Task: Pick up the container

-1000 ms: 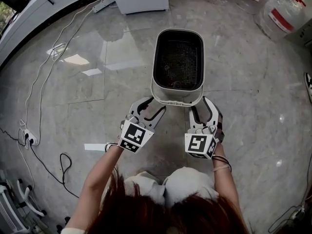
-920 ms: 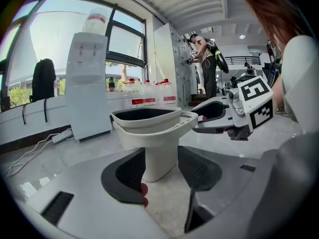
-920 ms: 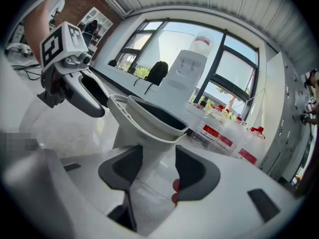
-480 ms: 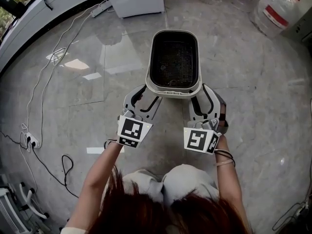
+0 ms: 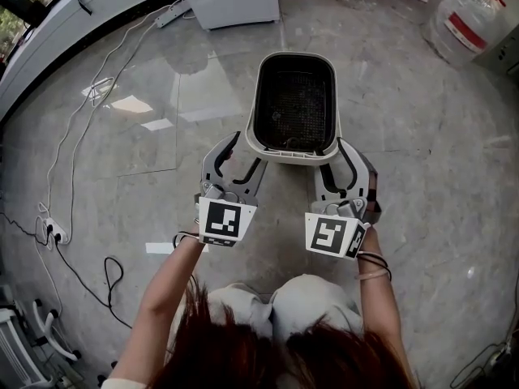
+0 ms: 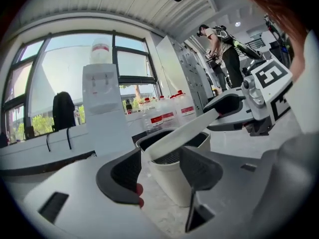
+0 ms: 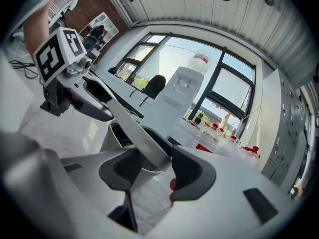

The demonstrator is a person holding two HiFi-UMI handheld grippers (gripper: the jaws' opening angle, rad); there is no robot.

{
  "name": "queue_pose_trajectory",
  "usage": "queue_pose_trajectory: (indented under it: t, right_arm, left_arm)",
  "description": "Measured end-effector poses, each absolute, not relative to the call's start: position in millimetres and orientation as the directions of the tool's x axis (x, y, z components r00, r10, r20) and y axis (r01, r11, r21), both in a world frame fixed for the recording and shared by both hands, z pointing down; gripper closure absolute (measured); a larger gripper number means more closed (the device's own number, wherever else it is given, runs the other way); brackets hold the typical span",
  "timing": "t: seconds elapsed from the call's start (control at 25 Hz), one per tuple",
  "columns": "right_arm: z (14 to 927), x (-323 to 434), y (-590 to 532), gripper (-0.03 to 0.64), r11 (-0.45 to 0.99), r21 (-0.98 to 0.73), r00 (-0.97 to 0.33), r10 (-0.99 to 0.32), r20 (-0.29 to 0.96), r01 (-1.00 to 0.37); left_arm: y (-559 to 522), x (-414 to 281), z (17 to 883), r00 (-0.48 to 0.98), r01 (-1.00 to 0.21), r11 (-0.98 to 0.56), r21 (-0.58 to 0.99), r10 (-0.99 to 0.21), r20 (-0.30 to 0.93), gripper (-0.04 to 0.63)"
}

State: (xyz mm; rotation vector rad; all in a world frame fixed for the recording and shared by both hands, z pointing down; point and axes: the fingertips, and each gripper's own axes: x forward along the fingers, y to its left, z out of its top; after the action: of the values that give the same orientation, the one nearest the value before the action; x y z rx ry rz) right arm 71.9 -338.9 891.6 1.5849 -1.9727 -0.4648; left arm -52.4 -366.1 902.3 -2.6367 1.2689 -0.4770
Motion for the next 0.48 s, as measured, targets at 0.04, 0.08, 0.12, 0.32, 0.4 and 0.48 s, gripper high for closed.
queue_pose_trajectory:
  t: [0.04, 0.08, 0.12, 0.32, 0.4, 0.48]
  right_arm:
    - [890.9, 71.1, -339.3, 0.426, 0.235, 0.583, -0.141, -0.969, 0.203, -0.778]
    - [889.4, 70.9, -339.9, 0.429, 0.226, 0.578, -0.136, -0.971, 0.195, -0.784]
    - [887.1, 71.4, -340.8, 0.433, 0.217, 0.572, -0.132, -0.974, 0.186, -0.791]
    - [871.0, 75.3, -350.9, 0.459, 0.186, 0.565, -0.126, -0.982, 0.144, -0.804]
    - [863.1, 78.7, -356.3, 0.474, 0.171, 0.560, -0.120, -0.985, 0.126, -0.811]
    - [855.8, 81.9, -361.9, 0.486, 0.155, 0.551, -0.111, -0.988, 0.112, -0.820]
  left_arm:
    - [-366.8, -51.2, 895.9, 0.585, -0.719, -0.610, -0.334, -0.790, 0.183, 0.365]
    - [-367.2, -49.7, 891.5, 0.585, -0.709, -0.599, -0.371, -0.794, 0.165, 0.365]
    - [-367.3, -48.1, 889.9, 0.584, -0.703, -0.592, -0.394, -0.797, 0.155, 0.366]
    - [-378.8, -34.3, 871.0, 0.594, -0.686, -0.562, -0.462, -0.799, 0.090, 0.371]
    - [-386.1, -28.3, 860.8, 0.592, -0.680, -0.542, -0.494, -0.803, 0.066, 0.408]
    - [-392.8, -25.5, 852.7, 0.584, -0.689, -0.525, -0.500, -0.810, 0.046, 0.426]
